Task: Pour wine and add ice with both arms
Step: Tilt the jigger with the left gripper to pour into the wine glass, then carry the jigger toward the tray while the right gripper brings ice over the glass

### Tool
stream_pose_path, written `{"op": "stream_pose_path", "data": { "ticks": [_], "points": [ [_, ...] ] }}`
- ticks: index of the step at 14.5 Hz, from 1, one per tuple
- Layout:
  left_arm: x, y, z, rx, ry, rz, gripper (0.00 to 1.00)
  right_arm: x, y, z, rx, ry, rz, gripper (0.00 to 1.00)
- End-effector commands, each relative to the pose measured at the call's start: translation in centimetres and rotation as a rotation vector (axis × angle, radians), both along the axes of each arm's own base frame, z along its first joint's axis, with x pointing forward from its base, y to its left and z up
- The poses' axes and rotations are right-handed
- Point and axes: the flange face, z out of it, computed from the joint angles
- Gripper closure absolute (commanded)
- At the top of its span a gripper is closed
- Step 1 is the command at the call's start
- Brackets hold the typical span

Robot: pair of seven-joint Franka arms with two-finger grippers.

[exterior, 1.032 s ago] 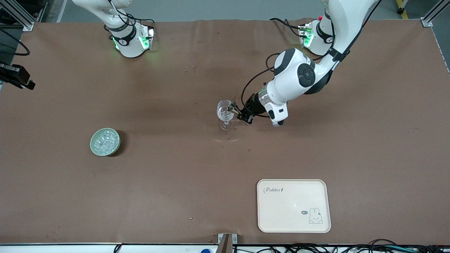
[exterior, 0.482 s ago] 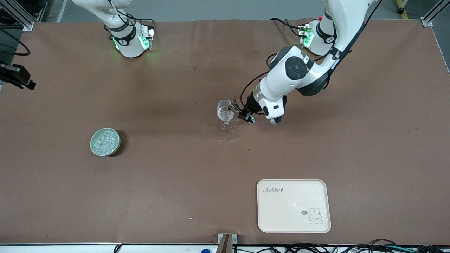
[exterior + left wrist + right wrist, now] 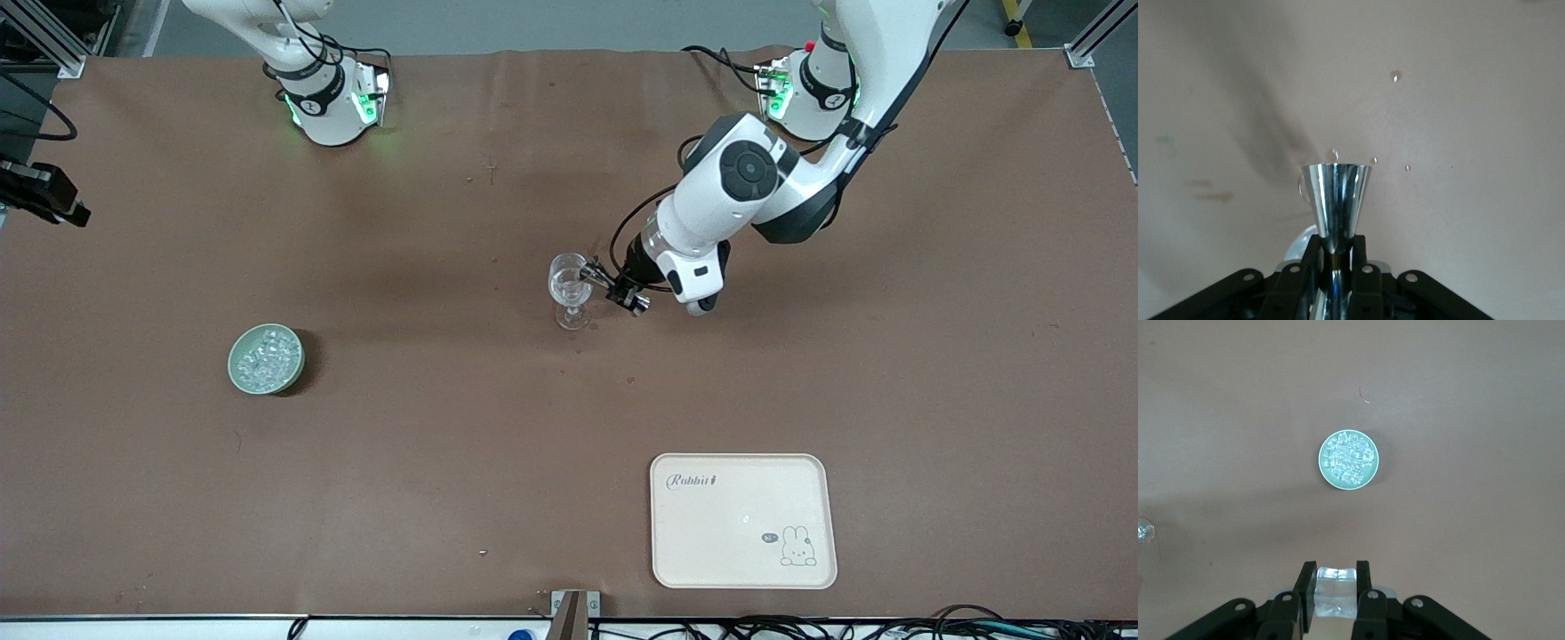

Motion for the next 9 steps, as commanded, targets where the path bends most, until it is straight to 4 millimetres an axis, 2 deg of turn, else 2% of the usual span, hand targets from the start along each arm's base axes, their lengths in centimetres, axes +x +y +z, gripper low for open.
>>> {"op": "stream_pose_path", "data": {
  "ticks": [1,2,4,6,7,9],
  "points": [
    [1.3,1.7,1.0,-0.139,0.073,0.039,1.00,-0.4,0.0,0.0,-0.008,0.007,-0.012,0.98],
    [1.6,2.4,1.3,-0.201,0.087,0.045,1.00,-0.6,0.0,0.0,-0.007,0.018,-0.012,0.98],
    [3.0,5.5,2.0,-0.300,0.093,0.086,1.00,-0.8,0.4,-0.2,-0.006,0.038,-0.007,0.98],
    [4.5,8.8,1.9,-0.372,0.116,0.089,0.99,-0.7,1.9,-0.3,-0.008,0.043,-0.014,0.98],
    [5.7,11.0,1.9,-0.405,0.119,0.105,0.99,-0.5,3.3,-0.4,-0.009,0.040,-0.022,0.99],
    [7.8,14.4,1.8,-0.432,0.104,0.146,0.99,-0.1,7.9,-1.1,-0.013,0.044,-0.050,0.99]
  ]
}}
